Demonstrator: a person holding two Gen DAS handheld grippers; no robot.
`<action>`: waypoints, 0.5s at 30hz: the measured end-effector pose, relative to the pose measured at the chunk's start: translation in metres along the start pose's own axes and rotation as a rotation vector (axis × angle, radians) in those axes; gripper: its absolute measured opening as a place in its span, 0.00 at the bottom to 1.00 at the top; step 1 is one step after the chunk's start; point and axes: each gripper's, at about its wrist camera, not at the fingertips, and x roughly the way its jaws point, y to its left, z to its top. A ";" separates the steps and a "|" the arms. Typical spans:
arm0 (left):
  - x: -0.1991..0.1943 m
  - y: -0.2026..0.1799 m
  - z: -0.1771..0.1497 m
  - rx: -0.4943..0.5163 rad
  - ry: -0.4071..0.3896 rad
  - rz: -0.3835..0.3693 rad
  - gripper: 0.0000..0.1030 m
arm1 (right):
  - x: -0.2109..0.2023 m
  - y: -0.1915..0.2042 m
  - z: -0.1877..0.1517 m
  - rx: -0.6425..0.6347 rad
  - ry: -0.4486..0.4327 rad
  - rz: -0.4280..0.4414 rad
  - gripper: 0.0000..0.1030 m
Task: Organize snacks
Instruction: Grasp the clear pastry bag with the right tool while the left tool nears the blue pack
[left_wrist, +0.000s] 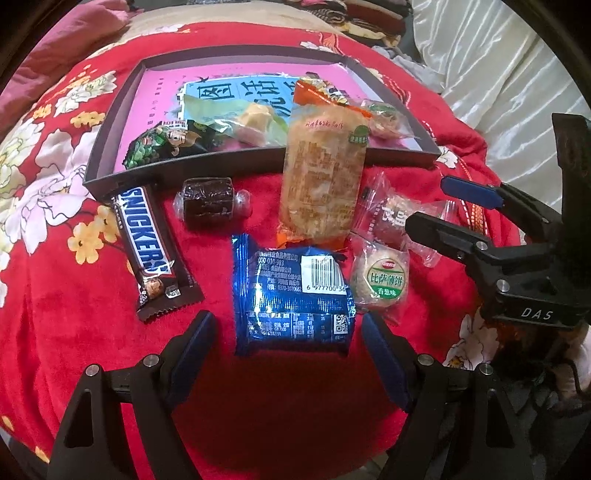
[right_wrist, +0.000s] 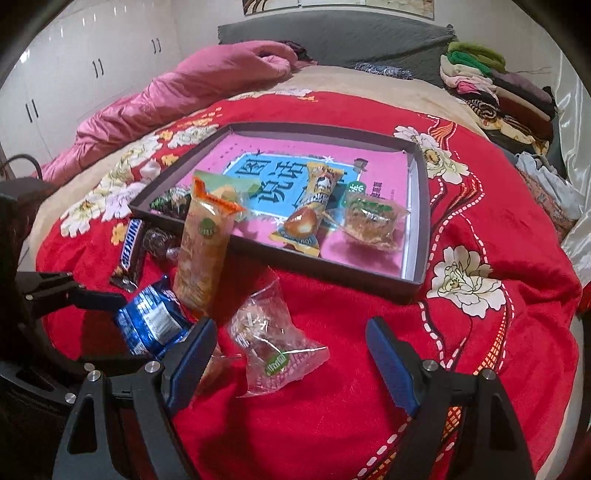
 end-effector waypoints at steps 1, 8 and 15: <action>0.001 0.000 0.000 0.001 0.000 0.000 0.80 | 0.002 0.000 0.000 -0.005 0.006 -0.001 0.80; 0.003 0.002 -0.001 -0.001 0.003 0.002 0.80 | 0.011 -0.001 -0.003 -0.034 0.036 -0.019 0.80; 0.004 0.004 -0.001 -0.006 0.002 0.009 0.80 | 0.017 0.004 -0.002 -0.082 0.037 -0.029 0.78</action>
